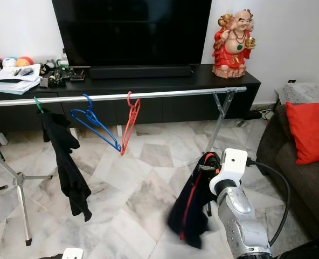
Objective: Hang hanger
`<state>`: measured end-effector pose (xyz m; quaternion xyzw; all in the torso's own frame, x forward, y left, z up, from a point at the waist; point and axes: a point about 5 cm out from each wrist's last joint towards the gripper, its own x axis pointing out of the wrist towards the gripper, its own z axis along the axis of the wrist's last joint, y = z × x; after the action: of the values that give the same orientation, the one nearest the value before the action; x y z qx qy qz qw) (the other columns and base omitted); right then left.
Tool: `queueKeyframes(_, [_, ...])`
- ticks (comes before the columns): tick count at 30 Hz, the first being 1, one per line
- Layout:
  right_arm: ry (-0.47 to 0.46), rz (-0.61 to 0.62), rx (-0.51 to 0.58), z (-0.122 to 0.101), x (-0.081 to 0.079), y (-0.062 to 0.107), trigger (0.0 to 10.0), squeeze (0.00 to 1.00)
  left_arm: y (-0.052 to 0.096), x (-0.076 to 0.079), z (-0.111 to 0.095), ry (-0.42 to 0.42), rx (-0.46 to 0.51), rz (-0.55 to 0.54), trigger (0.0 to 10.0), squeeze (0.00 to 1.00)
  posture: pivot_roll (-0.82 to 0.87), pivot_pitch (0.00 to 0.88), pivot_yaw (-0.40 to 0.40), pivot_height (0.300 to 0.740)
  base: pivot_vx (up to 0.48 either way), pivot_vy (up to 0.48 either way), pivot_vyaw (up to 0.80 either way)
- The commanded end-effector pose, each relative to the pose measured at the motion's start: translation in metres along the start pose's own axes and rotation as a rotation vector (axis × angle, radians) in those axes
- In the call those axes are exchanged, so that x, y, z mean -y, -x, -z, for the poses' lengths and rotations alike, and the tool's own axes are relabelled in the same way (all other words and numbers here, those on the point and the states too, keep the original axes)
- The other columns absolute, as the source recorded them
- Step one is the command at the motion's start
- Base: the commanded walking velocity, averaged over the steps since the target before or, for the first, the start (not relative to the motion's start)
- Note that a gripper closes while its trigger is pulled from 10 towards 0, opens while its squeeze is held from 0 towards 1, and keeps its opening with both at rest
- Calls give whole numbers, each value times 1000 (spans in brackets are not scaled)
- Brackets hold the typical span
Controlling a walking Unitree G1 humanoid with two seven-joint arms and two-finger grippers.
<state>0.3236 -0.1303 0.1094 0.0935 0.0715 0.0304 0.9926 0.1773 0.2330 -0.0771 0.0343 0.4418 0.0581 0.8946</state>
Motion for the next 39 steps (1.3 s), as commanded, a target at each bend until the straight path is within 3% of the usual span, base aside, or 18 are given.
queueKeyframes(1, [-12,-17,12,0,-3,0,10000,0,0,-1,-4,38,42,-23,10000,0,108,4,14,740,0,0,0])
queueKeyframes(5, [5,-4,-3,10,3,4,10000,0,2,0,-9,83,135,-37,10000,0,111,0,5,740,0,0,0])
queueKeyframes(6, [15,12,5,11,7,7,10000,0,7,-15,-44,19,372,-44,10000,0,113,0,1,740,0,0,0])
queueKeyframes(8, [23,35,17,12,12,10,10000,0,19,-22,-77,-32,587,-35,10000,0,116,0,-2,740,0,0,0])
queueKeyframes(9, [23,35,17,12,12,10,10000,0,19,-22,-77,-32,587,-35,10000,0,116,0,-2,740,0,0,0])
queueKeyframes(10, [18,47,17,13,16,12,10000,0,28,-20,-94,-36,666,-19,10000,0,117,0,-3,740,0,0,0])
queueKeyframes(16, [25,53,1,18,20,15,10000,0,45,-11,-113,-46,776,25,10000,0,117,0,-5,740,0,0,0])
queueKeyframes(20, [20,60,-3,26,24,21,10000,0,56,-3,-110,-39,825,61,10000,0,116,0,-9,740,0,0,0])
queueKeyframes(27, [44,84,-39,37,32,25,10000,0,63,1,-110,-38,831,86,10000,0,135,0,-16,740,0,0,0])
queueKeyframes(34, [53,52,-45,35,25,17,10000,0,71,7,-136,-12,856,138,10000,0,133,0,-16,740,34,0,0])
queueKeyframes(39, [45,60,-41,35,25,16,10000,0,75,8,-141,-9,858,149,10000,0,133,9,-9,740,283,0,0])
